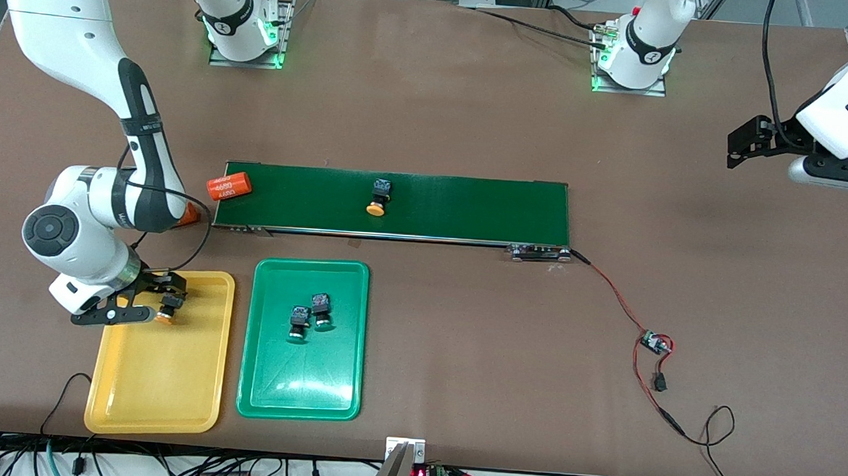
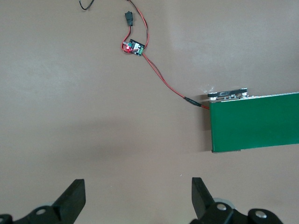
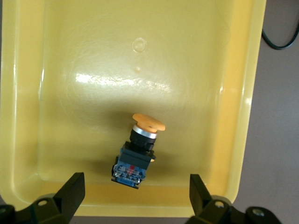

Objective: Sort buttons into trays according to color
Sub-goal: 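Carry the yellow button into the yellow tray and open the right gripper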

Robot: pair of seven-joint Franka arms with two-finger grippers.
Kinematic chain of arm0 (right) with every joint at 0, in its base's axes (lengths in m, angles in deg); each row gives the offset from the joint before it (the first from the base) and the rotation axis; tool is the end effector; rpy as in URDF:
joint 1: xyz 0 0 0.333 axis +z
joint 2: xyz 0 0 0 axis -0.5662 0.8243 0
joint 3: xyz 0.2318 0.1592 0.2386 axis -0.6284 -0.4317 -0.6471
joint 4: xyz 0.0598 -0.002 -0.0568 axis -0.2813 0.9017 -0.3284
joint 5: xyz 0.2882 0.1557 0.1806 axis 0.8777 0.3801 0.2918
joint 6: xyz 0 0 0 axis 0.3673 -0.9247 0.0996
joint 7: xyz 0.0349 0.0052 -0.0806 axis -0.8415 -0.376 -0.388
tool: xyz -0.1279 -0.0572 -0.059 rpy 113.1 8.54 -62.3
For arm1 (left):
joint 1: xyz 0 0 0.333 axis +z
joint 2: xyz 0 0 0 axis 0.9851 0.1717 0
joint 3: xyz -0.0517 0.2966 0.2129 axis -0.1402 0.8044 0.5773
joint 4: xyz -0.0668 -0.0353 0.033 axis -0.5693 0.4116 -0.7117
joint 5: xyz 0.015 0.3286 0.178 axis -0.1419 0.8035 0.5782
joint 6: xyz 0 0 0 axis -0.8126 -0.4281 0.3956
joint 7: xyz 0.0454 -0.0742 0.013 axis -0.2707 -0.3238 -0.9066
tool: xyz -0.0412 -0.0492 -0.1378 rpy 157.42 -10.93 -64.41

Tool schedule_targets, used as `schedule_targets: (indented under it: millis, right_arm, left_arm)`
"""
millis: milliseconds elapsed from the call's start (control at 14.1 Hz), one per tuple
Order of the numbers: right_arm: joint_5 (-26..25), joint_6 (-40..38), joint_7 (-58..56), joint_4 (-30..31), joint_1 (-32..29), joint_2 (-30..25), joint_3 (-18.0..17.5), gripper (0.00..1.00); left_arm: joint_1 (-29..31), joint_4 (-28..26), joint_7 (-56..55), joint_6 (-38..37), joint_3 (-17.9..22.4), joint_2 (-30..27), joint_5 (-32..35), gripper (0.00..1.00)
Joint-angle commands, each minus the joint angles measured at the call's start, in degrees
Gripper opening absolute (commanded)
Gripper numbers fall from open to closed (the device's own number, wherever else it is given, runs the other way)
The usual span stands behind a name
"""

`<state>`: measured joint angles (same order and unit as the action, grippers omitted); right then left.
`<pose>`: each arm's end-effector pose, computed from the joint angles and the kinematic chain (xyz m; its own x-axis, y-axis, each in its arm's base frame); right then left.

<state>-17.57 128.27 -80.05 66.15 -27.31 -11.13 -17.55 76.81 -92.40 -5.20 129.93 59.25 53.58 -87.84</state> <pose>0.7265 0.0025 0.2579 0.9853 0.1599 0.0603 0.1503 -0.9788 0.1390 0.5196 -0.0379 0.6206 0.9934 -0.0996 -0.0564 -0.1015 -0.9943 -0.0323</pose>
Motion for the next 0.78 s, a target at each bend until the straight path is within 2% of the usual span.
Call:
schedule_targets:
  millis: [0, 142, 356, 569, 711]
  right_arm:
    - [0.31, -0.66, 0.52, 2.2, 0.03, -1.53, -1.1, 1.0]
    - [0.75, -0.75, 1.66, 6.15, 0.13, -4.6, -3.29, 1.0]
    - [3.73, -3.02, 6.92, 11.34, 0.74, -10.4, -4.61, 1.0]
    - [8.64, -13.47, 18.85, 11.44, 0.74, -14.89, -6.9, 1.0]
    - [8.93, -17.35, 21.96, 11.87, 0.91, -17.09, -8.92, 1.0]
  left_arm:
    - [-0.04, 0.59, 1.11, -1.15, 0.34, -0.52, -0.3, 1.0]
    - [-0.04, 0.68, 0.85, -1.15, 0.34, -0.43, -0.3, 1.0]
    - [-0.04, 0.68, 1.11, -1.15, 0.34, -0.52, -0.38, 1.0]
    - [-0.04, 0.68, 0.84, -1.42, 0.34, -0.52, -0.39, 1.0]
    - [0.05, 0.68, 0.93, -1.42, 0.43, -0.52, -0.39, 1.0]
